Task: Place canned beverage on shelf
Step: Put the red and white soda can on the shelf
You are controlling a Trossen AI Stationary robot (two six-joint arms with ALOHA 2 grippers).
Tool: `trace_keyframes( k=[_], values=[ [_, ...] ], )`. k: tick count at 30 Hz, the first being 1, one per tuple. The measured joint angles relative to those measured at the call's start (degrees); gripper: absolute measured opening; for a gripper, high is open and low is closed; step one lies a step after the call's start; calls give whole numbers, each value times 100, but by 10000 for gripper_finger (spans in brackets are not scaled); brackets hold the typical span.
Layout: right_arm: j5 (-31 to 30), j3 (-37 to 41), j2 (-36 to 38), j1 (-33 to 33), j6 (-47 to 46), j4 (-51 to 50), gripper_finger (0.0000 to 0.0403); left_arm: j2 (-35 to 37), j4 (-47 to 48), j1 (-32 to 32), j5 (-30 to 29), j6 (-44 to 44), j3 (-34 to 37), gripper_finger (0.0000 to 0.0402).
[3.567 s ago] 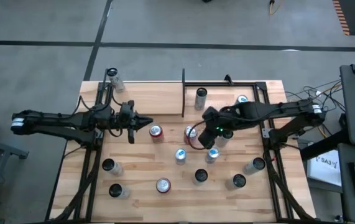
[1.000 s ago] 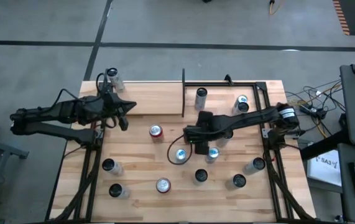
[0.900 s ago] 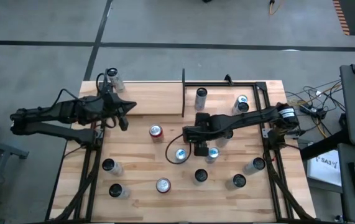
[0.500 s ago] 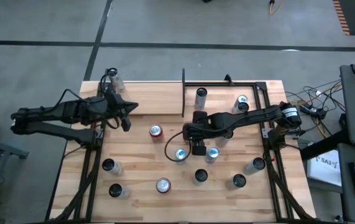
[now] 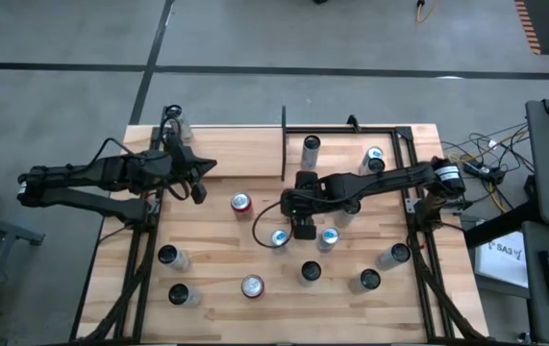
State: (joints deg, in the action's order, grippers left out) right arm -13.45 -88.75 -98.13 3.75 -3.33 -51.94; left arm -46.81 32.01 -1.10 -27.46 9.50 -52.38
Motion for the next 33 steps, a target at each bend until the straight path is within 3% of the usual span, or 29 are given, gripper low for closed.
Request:
trace_keyframes(
  k=[4, 15, 24, 33],
  values=[
    [-4, 9, -7, -180, -161, -4, 277, 0, 0, 0, 0, 0, 0, 0],
    [790, 90, -15, -442, -451, -3, 327, 0, 2, 0, 0, 0, 0, 0],
    [791, 270, -15, -446, -462, 79, 345, -2, -13, 0, 0, 0, 0, 0],
    [740, 797, -28, -455, -426, 881, 345, -3, -41, 4, 0, 2, 0, 0]
  ],
)
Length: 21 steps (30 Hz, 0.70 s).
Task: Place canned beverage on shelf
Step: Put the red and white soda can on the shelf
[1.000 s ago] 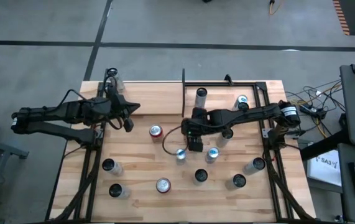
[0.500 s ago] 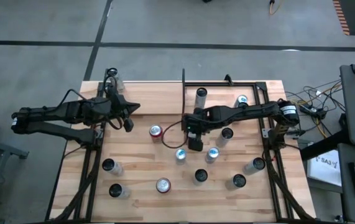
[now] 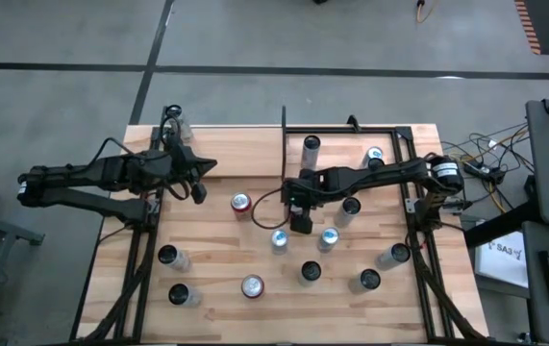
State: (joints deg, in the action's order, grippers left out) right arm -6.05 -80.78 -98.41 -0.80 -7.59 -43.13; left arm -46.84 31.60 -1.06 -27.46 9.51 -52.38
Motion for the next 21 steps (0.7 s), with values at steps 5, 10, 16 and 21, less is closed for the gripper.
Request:
trace_keyframes(
  k=[5, 10, 16, 21],
  values=[
    [-3, 232, -2, 0, 69, 417, 342, -1, 2, 0, 0, 42, 0, 0],
    [-10, 254, -2, 0, -10, 487, 302, -1, -1, -1, 1, 62, 0, 0],
    [-30, 254, 10, 2, -10, 470, 289, -1, -101, -2, 4, 64, 0, 0],
    [-361, 147, 165, 4, 89, 202, 289, -1, -563, 82, 5, 37, 132, 0]
  ],
)
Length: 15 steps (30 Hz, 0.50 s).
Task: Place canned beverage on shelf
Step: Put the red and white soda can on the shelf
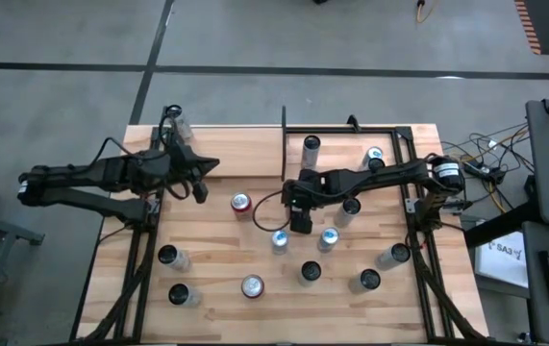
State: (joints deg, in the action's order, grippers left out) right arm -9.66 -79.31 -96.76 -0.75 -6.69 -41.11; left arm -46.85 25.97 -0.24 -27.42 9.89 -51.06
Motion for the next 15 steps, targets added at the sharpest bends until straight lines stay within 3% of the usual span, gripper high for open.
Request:
trace_keyframes(
  k=[8, 15],
  values=[
    [-572, -262, 751, 37, 52, 30, 289, -22, -1600, 566, 27, -427, 851, 0],
    [-851, -279, 1131, 103, 564, 1502, 289, -237, -3130, 924, 82, -1003, 1407, 0]
  ],
)
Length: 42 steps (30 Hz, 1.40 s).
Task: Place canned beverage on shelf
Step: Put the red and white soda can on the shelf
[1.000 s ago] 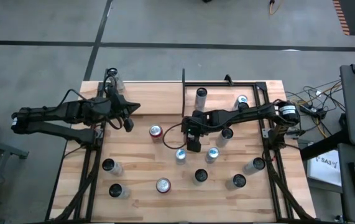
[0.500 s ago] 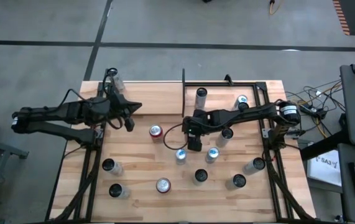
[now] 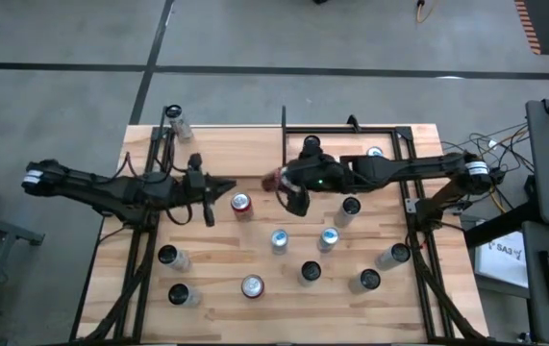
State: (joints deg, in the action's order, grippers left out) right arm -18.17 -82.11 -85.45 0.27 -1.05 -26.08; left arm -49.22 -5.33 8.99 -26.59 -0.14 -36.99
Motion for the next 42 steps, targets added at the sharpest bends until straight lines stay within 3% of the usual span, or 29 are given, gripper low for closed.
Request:
trace_keyframes(
  k=[4, 8, 11, 17, 23, 27, 32, 42],
  values=[
    [11, 0, -92, 26, 366, 727, 289, -147, -63, -2, -6, -120, -71, 13],
    [11, 0, -228, 24, 476, 1133, 289, -343, 8, -2, 34, -347, -292, 59],
    [8, -4, -362, 22, 476, 1359, 289, -591, 201, -2, -35, -612, -433, 116],
    [-26, -75, -481, 22, 347, 1511, 289, -1075, 382, -2, -981, -1139, -596, 256],
    [-870, -76, -485, 12, 55, 1538, 289, -1375, 458, -11, -1180, -1530, -628, 347],
    [-904, -79, -485, 15, -141, 1717, 289, -1514, 452, -63, -1262, -1506, -628, 364],
    [-846, -79, -490, 22, -438, 1822, 289, -1683, 302, -104, -1796, -1452, -628, 365],
    [-890, -83, -551, 20, -1165, 1896, 289, -2205, -867, -184, -1884, -1863, -628, 365]
  ],
)
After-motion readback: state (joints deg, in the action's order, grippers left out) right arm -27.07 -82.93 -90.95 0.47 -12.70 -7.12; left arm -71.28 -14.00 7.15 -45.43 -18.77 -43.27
